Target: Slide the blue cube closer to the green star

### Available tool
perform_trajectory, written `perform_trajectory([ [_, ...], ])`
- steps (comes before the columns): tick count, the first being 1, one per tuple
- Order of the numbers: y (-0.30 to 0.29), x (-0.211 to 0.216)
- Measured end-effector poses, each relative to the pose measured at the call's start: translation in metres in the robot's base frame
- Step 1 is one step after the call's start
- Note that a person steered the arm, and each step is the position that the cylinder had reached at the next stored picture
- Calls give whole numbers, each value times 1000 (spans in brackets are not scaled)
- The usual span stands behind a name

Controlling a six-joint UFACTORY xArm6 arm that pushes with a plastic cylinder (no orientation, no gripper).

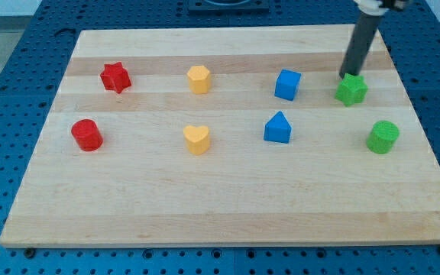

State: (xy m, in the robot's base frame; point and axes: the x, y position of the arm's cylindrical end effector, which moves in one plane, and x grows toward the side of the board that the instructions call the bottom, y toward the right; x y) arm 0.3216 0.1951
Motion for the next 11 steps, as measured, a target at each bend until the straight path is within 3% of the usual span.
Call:
perform_trajectory([
  [1, -45, -26],
  [4, -90, -26],
  [5, -83, 13],
  [7, -82, 15],
  [8, -128, 10],
  [9, -139, 32],
  [11, -122, 43],
])
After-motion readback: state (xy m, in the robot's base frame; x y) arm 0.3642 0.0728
